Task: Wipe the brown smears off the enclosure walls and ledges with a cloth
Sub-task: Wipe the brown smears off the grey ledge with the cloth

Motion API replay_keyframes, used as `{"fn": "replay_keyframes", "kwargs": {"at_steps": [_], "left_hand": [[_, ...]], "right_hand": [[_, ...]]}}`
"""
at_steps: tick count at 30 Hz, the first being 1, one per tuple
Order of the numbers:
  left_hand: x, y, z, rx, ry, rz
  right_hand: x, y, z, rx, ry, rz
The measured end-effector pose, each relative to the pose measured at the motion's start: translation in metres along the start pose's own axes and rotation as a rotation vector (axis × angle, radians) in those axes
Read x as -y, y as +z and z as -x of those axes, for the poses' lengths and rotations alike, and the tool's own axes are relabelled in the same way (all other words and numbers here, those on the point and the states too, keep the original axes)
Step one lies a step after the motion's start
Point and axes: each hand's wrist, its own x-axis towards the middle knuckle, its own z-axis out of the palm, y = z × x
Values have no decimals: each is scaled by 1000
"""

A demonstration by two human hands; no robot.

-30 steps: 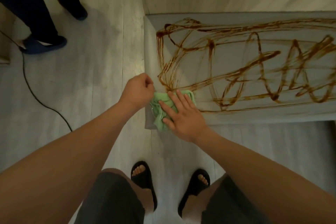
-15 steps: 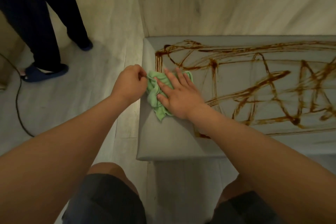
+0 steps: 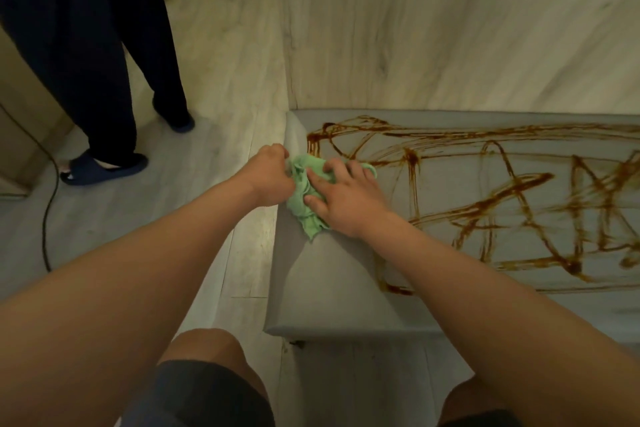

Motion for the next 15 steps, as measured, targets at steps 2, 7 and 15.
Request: {"fn": "replay_keyframes", "kwargs": {"at_steps": [2, 7, 15], "left_hand": [[-1, -1, 0, 5, -21, -36], [0, 3, -3, 22, -71, -109], [-13, 18, -23, 254, -18, -375]], "right_hand": [[0, -2, -27, -11, 68, -10], [3, -10, -88, -2, 256, -29], [-40, -30, -81, 0, -149, 73]]}}
